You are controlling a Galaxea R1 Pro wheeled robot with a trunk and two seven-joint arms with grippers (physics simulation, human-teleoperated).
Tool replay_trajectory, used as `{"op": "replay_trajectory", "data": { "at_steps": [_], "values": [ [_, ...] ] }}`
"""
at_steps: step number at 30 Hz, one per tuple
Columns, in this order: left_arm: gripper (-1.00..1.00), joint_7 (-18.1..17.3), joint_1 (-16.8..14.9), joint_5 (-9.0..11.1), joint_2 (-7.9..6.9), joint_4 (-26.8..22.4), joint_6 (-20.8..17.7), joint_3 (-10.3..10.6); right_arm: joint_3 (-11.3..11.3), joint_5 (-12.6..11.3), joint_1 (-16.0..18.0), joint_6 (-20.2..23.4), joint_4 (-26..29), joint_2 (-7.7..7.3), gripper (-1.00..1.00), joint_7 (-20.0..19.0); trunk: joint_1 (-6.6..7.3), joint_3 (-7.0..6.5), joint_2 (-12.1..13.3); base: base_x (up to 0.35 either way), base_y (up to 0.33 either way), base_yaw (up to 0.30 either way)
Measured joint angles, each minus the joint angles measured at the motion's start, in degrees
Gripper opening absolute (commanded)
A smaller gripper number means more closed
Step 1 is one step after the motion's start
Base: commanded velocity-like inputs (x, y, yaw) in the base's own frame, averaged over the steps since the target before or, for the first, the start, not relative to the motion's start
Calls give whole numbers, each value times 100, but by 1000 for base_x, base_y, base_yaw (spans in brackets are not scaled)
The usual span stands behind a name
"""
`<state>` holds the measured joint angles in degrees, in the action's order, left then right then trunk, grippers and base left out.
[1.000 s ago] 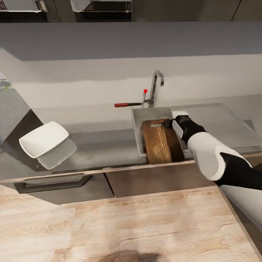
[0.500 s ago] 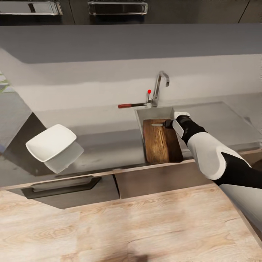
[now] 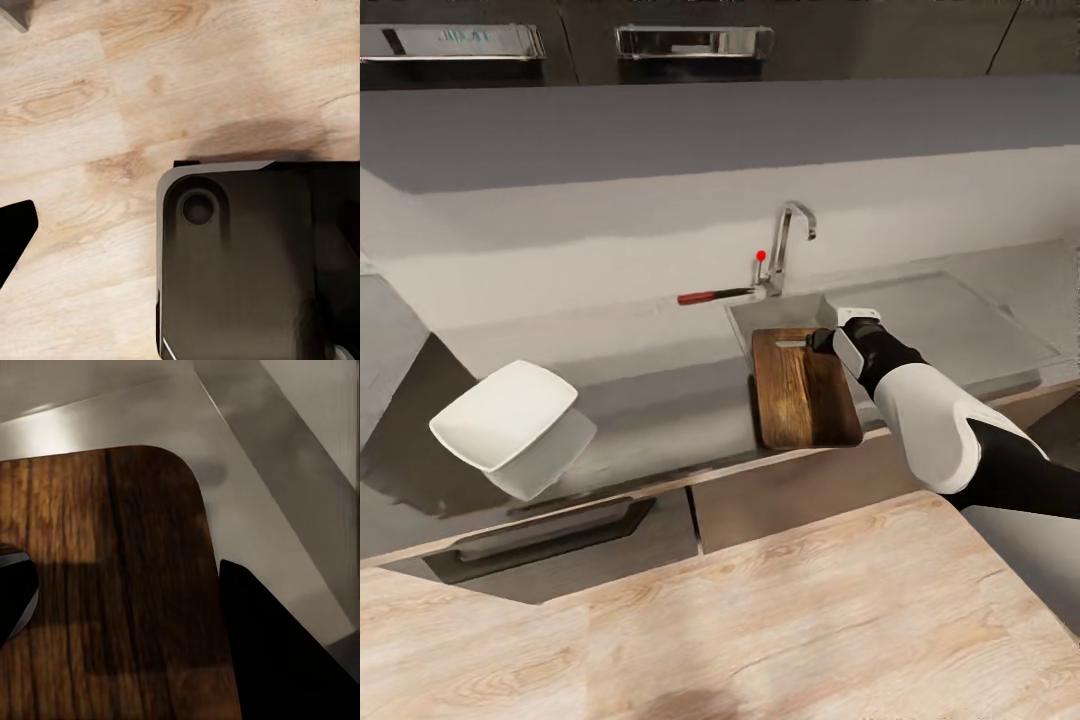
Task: In the kitchen, take the Vidalia onion out of the sink, dice it on the chopping board with the paring knife, put the diced onion into the bowl on the countertop, then place both the paring knife and the chopping board into the sink.
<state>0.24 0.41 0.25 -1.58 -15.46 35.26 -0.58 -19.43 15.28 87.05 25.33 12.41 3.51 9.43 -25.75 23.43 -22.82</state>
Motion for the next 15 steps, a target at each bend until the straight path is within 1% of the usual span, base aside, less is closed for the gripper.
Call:
{"op": "replay_trajectory", "data": {
  "at_steps": [8,15],
  "values": [
    [100,0,1,0,6,0,1,0,4,-3,0,-132,-15,14,-100,7,0,-54,0,0,299,-205],
    [100,0,3,0,9,1,1,0,5,-3,0,-153,-18,19,-100,2,0,-103,0,0,299,-198]
  ]
}}
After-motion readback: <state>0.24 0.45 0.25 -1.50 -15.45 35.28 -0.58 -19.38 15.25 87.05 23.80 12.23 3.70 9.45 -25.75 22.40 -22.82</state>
